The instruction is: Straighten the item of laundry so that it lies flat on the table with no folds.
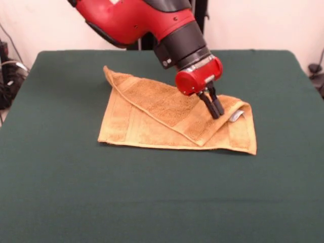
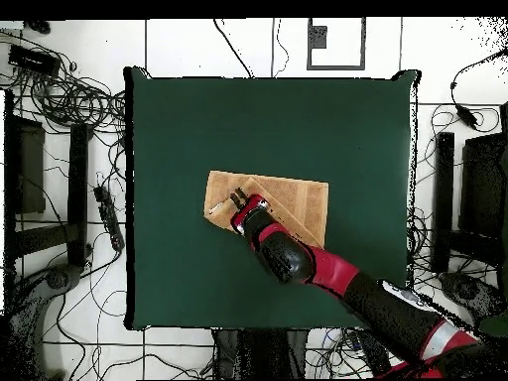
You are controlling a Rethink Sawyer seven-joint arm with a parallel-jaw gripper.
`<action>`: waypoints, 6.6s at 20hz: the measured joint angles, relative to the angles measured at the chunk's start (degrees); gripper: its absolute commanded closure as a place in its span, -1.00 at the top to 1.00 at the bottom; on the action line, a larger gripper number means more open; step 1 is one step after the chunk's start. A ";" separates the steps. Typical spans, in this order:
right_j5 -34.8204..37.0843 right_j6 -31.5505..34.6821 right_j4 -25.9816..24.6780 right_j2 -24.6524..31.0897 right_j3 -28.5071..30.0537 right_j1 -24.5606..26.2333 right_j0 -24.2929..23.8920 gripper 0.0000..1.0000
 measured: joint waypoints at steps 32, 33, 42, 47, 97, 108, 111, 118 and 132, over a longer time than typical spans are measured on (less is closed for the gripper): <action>23.49 1.73 11.64 -28.56 -1.83 -21.65 18.10 1.00; 23.15 1.74 11.66 -28.56 -1.83 -22.16 17.40 1.00; 22.62 1.78 12.96 -28.94 -3.42 -22.43 16.98 1.00; 22.60 1.78 13.65 -30.01 -6.51 -20.30 18.77 1.00; 28.85 2.81 19.05 -35.60 -14.98 -15.27 28.07 1.00; 29.88 2.81 20.45 -37.65 -16.10 -13.06 29.28 1.00; 30.76 2.81 20.86 -38.39 -16.76 -12.86 30.01 1.00; 32.58 2.81 21.80 -40.04 -18.23 -12.31 31.71 1.00; 34.95 2.81 22.41 -41.38 -20.15 -11.62 33.00 -1.00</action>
